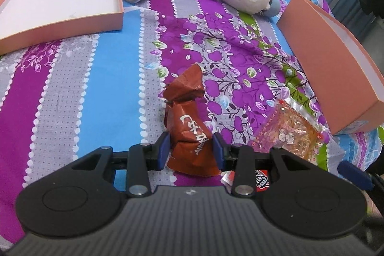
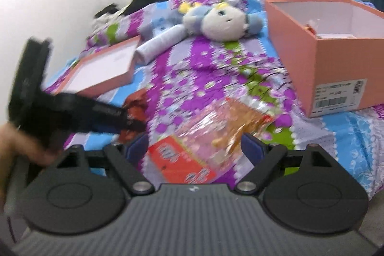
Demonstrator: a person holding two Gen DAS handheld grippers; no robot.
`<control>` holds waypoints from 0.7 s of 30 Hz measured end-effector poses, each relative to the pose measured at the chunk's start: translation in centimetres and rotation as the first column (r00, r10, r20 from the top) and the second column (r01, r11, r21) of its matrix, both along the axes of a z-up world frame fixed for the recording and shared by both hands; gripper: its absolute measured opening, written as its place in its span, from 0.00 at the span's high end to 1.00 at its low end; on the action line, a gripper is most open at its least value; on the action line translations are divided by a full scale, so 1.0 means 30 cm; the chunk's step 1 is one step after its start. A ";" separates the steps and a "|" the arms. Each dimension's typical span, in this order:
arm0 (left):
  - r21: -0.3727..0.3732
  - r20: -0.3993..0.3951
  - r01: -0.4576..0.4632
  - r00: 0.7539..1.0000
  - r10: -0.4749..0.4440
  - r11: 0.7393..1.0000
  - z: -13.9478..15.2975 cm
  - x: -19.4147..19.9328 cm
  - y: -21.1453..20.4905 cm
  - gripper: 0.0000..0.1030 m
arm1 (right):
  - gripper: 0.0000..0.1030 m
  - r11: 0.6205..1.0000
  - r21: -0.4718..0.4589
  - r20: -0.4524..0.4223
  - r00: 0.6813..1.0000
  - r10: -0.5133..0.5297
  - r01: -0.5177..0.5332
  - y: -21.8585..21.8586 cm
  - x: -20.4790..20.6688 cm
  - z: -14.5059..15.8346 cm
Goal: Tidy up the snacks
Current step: 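Lower the right tool to pick the clear orange-snack packet from the bed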
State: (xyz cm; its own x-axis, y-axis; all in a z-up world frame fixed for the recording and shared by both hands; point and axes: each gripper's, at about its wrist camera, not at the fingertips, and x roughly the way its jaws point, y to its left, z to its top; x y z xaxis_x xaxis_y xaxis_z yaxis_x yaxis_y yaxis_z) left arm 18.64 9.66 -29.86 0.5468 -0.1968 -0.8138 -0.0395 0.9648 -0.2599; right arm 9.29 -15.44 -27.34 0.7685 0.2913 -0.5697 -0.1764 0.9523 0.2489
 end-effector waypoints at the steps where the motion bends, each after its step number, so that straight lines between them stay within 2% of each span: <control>1: -0.006 -0.001 0.001 1.000 -0.001 1.000 -0.004 0.003 0.000 0.58 | 0.17 1.000 -0.009 -0.014 0.999 -0.030 0.030 -0.006 0.025 -0.015; 7: -0.020 -0.005 0.014 1.000 -0.014 1.000 -0.023 0.021 -0.019 0.63 | 0.18 0.995 -0.048 -0.076 0.993 -0.086 0.082 -0.018 0.136 -0.113; 11: 0.000 -0.002 0.026 1.000 -0.026 1.000 -0.026 0.027 -0.034 0.63 | 0.16 0.996 -0.056 -0.082 0.994 -0.071 0.066 -0.012 0.165 -0.141; 16: -0.005 -0.001 0.029 1.000 -0.029 1.000 -0.031 0.029 -0.031 0.63 | 0.17 0.990 -0.139 -0.050 0.998 -0.036 0.029 0.027 0.162 -0.168; 19: 0.003 0.003 0.028 1.000 -0.028 1.000 -0.037 0.028 -0.030 0.63 | 0.26 0.986 -0.166 -0.040 0.999 -0.021 0.015 0.040 0.161 -0.164; 21: 0.007 0.006 0.026 1.000 -0.026 1.000 -0.038 0.028 -0.033 0.63 | 0.40 0.984 -0.180 -0.036 0.999 -0.018 0.012 0.044 0.166 -0.159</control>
